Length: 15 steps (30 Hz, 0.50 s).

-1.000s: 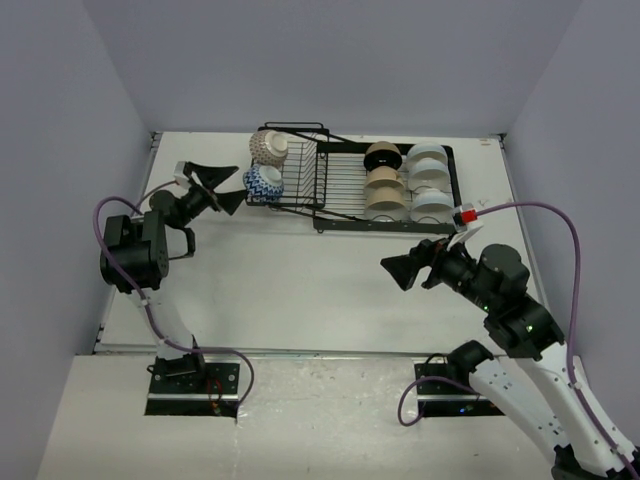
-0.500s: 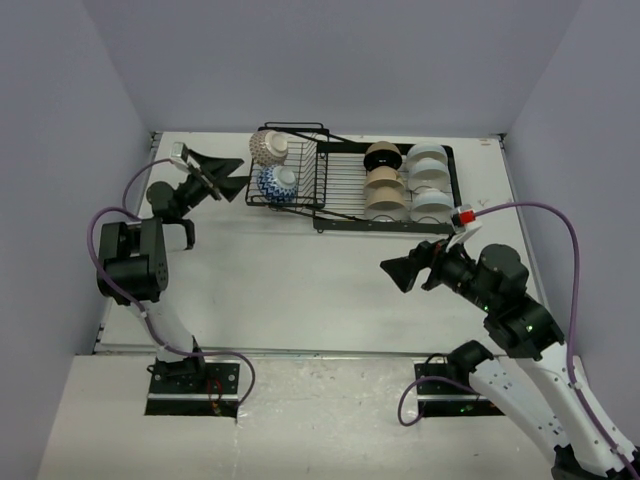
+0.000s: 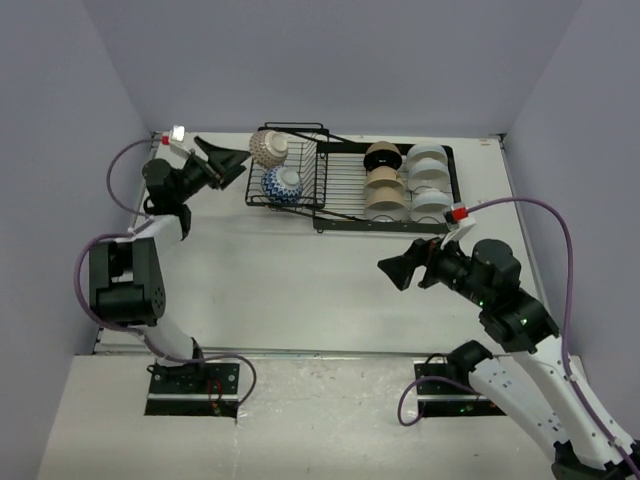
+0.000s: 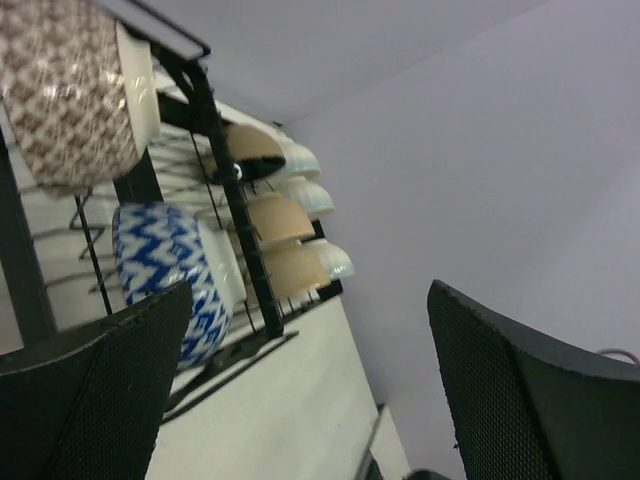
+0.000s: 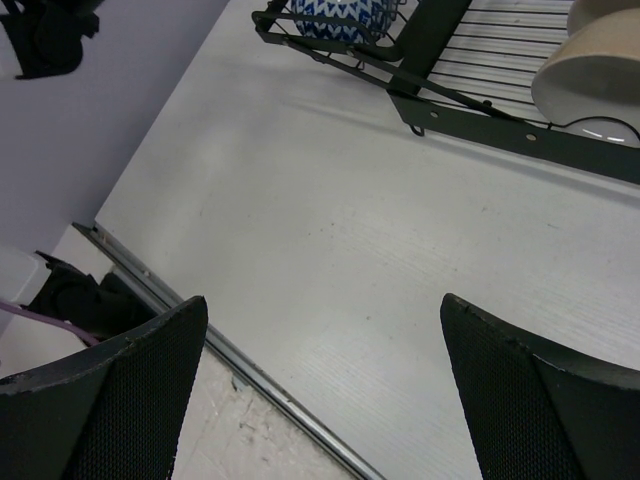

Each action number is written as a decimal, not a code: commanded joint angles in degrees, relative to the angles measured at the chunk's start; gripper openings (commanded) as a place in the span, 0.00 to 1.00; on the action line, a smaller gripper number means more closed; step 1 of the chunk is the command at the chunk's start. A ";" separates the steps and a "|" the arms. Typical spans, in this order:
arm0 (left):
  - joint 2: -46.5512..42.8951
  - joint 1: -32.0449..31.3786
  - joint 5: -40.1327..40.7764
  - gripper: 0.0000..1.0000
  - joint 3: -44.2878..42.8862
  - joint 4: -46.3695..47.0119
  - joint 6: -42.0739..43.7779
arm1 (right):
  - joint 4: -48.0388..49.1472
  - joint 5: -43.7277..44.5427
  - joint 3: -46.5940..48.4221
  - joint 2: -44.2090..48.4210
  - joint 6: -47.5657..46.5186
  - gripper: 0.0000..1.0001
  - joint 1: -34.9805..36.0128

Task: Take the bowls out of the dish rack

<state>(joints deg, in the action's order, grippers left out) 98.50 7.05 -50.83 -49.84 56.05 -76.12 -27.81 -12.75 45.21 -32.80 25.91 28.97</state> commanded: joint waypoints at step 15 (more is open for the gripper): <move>-0.24 -10.82 21.83 0.99 -32.42 -71.87 44.30 | 0.66 1.68 0.76 -0.34 0.63 0.99 0.12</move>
<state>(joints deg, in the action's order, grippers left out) 96.77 -2.28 -29.67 -79.99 -7.77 -35.86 -27.81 -12.32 45.21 -33.61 26.13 28.97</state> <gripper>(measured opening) 0.995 0.987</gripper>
